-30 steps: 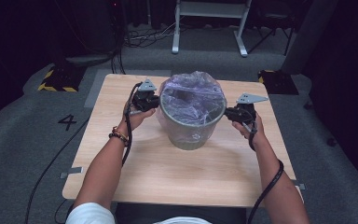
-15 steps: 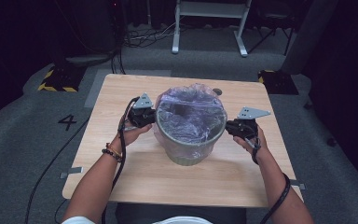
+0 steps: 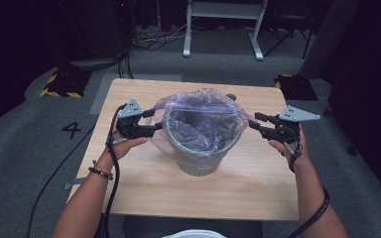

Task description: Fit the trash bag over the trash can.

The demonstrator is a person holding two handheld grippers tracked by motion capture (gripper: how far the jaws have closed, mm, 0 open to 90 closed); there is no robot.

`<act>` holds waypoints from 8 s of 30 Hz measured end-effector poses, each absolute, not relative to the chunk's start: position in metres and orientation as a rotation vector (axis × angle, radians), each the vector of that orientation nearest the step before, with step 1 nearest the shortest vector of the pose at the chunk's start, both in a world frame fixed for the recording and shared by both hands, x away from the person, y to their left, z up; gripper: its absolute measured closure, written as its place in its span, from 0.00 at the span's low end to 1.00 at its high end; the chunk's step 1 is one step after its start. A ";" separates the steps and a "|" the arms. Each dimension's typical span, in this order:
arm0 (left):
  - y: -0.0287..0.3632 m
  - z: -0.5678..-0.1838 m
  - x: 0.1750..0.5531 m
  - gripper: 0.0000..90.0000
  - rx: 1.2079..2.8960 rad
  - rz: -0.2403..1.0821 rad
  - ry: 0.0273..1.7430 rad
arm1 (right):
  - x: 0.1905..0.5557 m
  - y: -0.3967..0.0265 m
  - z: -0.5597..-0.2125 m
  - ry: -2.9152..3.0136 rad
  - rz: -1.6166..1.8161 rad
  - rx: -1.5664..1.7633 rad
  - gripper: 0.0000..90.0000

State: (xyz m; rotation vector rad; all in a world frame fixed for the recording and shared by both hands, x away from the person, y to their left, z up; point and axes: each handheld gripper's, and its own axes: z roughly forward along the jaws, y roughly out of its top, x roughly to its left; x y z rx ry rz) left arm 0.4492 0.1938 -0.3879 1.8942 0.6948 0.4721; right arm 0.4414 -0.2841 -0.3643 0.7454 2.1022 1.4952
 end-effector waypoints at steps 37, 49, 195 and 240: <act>0.202 -0.373 0.454 0.29 1.827 0.466 0.682 | 0.462 -0.205 -0.328 2.335 1.284 0.570 0.86; 0.181 -0.406 0.432 0.65 1.997 0.423 0.587 | 0.469 -0.214 -0.323 2.217 1.336 0.691 1.00; 0.208 -0.475 0.397 0.19 2.165 0.285 0.732 | 0.392 -0.277 -0.384 2.200 1.513 0.672 0.32; 0.200 -0.504 0.389 0.15 2.259 0.286 0.714 | 0.445 -0.166 -0.321 2.483 1.202 0.509 0.26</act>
